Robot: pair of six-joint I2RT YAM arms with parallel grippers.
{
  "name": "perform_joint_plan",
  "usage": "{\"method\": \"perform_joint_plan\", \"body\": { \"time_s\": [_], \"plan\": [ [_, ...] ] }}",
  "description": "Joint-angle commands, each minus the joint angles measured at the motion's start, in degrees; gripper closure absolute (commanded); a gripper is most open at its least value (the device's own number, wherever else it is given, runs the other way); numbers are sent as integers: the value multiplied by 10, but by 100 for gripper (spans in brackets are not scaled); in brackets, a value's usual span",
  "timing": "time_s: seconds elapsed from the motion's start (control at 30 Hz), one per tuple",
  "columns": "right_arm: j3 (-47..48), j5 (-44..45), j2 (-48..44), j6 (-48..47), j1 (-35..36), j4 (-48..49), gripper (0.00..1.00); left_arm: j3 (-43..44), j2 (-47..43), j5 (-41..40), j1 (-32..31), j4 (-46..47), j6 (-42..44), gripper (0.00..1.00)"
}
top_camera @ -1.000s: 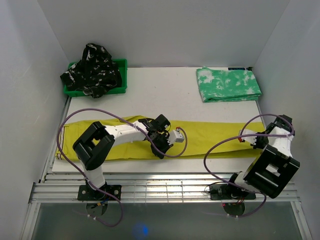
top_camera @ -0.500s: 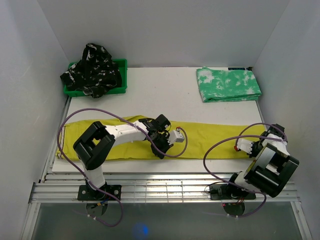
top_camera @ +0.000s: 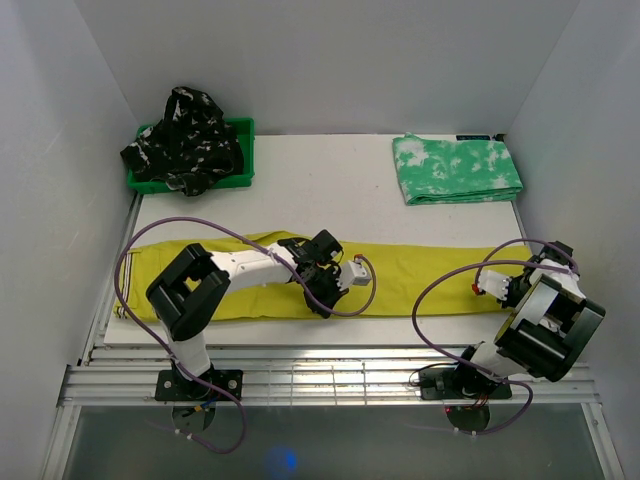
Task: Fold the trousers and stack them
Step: Fold the trousers
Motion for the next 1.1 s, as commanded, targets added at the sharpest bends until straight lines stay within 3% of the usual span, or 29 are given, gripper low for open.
{"method": "perform_joint_plan", "body": {
  "time_s": [0.0,0.13,0.2,0.3,0.37,0.47,0.5,0.63,0.7,0.83,0.97,1.07],
  "plan": [
    [17,16,6,-8,-6,23,92,-33,5,-35,1,-42,7,100],
    [-7,33,21,-15,-5,49,92,-24,-7,-24,1,-55,11,89],
    [-11,41,26,-17,-5,54,92,-14,-38,-1,7,-72,14,72],
    [-6,45,34,-11,-5,49,92,0,-100,29,24,-102,22,56],
    [-2,48,37,-9,-5,42,92,10,-130,52,45,-126,28,51],
    [-5,52,39,-8,-5,41,92,32,-170,80,128,-200,63,43],
    [-5,53,40,-9,-5,39,92,42,-181,89,185,-238,75,40],
    [-7,57,35,-15,-4,39,90,48,-176,67,318,-339,175,40],
    [1,57,34,-15,-3,35,85,39,-174,43,395,-361,208,41],
    [63,42,30,15,1,-32,45,-13,-162,-52,500,-359,256,44],
    [178,-22,42,75,13,-161,27,-89,-164,-132,539,-283,264,44],
    [274,-84,63,138,38,-277,23,-129,-157,-138,539,-239,259,45]
  ]
}}
